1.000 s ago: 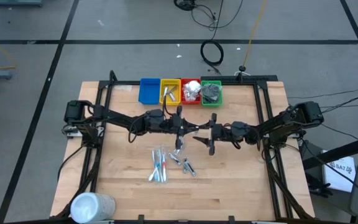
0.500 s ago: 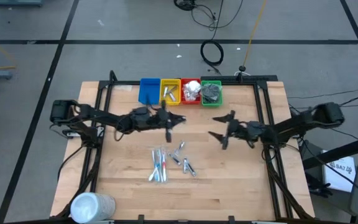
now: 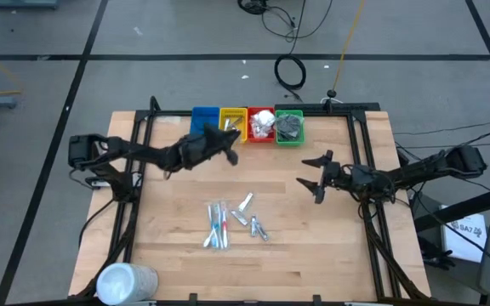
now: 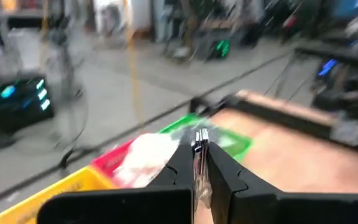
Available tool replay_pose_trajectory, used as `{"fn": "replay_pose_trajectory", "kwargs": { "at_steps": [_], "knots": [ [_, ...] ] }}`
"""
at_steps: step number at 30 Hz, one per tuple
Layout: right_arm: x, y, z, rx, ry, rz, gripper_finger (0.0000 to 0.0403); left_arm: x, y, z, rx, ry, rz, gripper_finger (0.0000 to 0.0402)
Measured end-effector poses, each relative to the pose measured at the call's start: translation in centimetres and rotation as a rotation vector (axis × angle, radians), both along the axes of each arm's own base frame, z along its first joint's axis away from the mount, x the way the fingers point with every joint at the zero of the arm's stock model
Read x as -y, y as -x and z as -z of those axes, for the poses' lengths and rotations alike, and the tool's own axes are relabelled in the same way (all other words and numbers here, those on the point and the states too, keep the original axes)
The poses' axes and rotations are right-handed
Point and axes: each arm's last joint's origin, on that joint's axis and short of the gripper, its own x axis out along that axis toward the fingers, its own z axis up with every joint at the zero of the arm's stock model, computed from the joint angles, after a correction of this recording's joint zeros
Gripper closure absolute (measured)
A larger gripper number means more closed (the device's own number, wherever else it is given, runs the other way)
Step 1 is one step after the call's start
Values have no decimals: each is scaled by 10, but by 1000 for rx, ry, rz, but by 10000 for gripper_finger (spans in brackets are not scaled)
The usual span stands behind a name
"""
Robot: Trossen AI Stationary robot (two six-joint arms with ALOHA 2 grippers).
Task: Pick & Place Travel size toiletries
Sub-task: Put the nail cutter into the yellow bin
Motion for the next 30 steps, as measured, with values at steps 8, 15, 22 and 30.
{"fn": "replay_pose_trajectory", "kwargs": {
  "at_steps": [8,15,22,30],
  "knots": [
    [0,0,2,-21,7,1,90,-54,-29,-16,-202,131,-147,397],
    [0,0,3,-32,8,0,90,-95,-34,-7,-270,312,-204,397],
    [0,0,3,-34,8,0,90,-110,-35,20,-339,419,-235,395],
    [0,0,3,-34,8,1,90,-114,-36,37,-373,452,-256,395]
  ]
}}
